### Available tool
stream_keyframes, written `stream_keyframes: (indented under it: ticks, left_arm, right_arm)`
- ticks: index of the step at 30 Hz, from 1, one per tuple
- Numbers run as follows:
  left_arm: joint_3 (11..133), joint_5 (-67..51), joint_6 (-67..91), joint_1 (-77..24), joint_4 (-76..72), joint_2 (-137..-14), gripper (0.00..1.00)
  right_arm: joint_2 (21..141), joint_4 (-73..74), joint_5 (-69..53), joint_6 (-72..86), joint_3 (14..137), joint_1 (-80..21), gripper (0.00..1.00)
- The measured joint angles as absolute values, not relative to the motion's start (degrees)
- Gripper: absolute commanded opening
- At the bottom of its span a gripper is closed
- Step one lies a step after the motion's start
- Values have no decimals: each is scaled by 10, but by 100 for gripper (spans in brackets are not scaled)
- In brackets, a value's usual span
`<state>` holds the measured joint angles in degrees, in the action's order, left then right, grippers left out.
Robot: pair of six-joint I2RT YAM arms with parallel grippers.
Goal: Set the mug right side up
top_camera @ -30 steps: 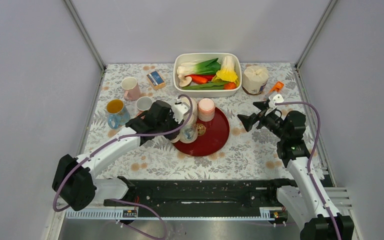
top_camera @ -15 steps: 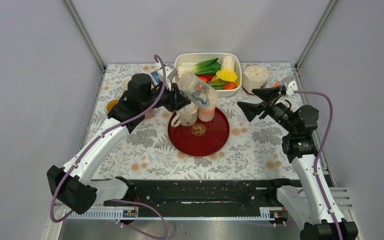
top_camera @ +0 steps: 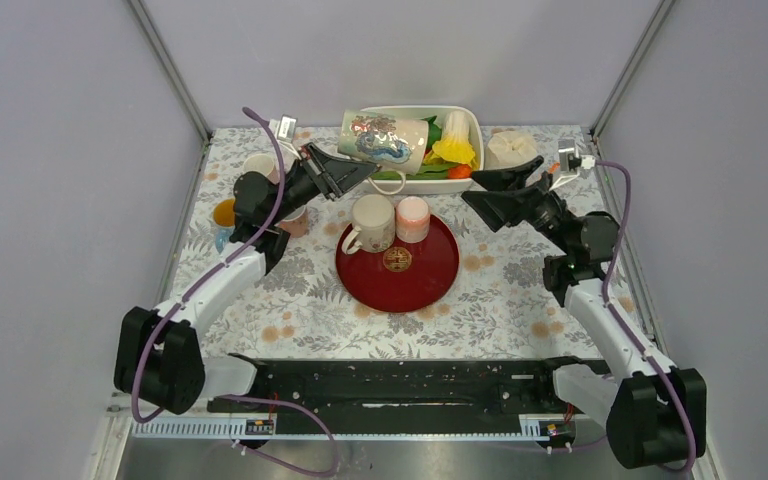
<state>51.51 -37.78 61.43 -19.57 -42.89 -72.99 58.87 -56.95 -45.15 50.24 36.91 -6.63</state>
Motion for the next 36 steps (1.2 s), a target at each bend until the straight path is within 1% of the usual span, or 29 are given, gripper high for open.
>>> stream_keyframes:
  ticks: [6,9,17,22,30,32,35,36]
  left_arm:
    - [484,-376,679,-197,-526,-753,0]
    - [474,-375,694,-197,-569,-756,0]
    - [472,-374,709,-203,-632,-778,0]
    - [472,-375,715,-213,-647,-797,0]
    - [472,-379,716,-240,-674,-820,0]
    - [472,-377,715,-244,-677,-823,0]
    - [472,-373,712,-243,-686,-823,0]
    - [472,-371,710,-243,-689,-823,0]
  right_arm:
    - [637,-617,-419,509,367,-170,91]
    - [675,-619,-404,506,369,-207,91]
    - [741,-605,-363,491,413,-255,89]
    - [771,-607,-351,491,451,-280,84]
    - [816,-619,-341,510,475,-288,71]
    - [817,-619,-341,513,475,-289,64]
    - [817,-623,-340,516,475,-290,49]
    - [816,-624,-340,517,475,-290,45]
